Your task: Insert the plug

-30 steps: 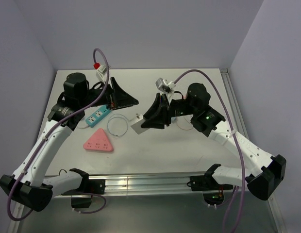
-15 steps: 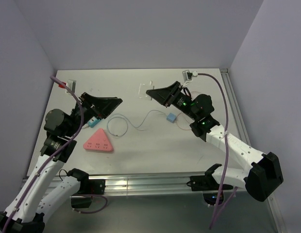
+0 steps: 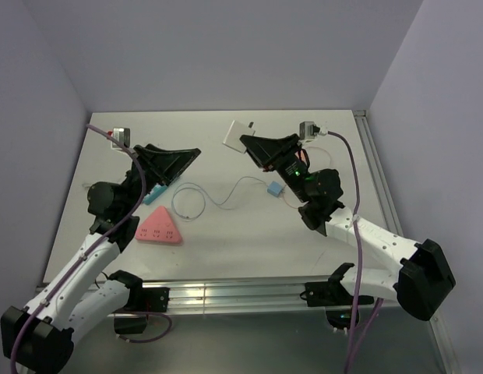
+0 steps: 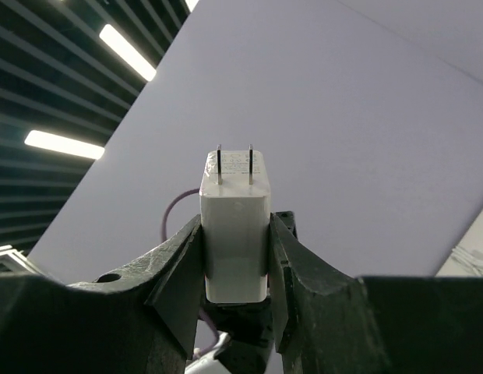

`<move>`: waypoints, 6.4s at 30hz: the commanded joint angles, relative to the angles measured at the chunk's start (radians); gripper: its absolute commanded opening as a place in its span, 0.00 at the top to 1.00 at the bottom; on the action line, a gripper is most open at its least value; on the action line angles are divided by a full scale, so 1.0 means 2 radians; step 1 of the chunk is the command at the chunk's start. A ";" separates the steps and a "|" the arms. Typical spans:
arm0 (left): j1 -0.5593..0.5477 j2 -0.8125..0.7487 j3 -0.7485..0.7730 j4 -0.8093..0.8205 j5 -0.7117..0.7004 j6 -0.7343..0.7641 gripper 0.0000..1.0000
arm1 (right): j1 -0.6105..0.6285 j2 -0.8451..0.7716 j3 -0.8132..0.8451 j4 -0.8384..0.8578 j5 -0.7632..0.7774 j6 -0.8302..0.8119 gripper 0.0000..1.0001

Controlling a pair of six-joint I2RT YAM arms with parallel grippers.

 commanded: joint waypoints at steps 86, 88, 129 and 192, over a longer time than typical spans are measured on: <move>0.027 -0.019 0.171 -0.447 0.095 0.181 1.00 | -0.006 0.046 0.102 -0.228 -0.303 -0.239 0.25; 0.027 -0.013 0.178 -0.459 0.102 0.192 1.00 | -0.006 0.048 0.108 -0.247 -0.308 -0.251 0.25; 0.027 0.009 0.207 -0.488 0.237 0.256 1.00 | 0.010 0.151 0.212 -0.140 -0.541 -0.192 1.00; 0.027 -0.075 0.068 -0.258 0.115 0.100 0.74 | 0.078 0.112 0.105 0.038 -0.181 -0.091 1.00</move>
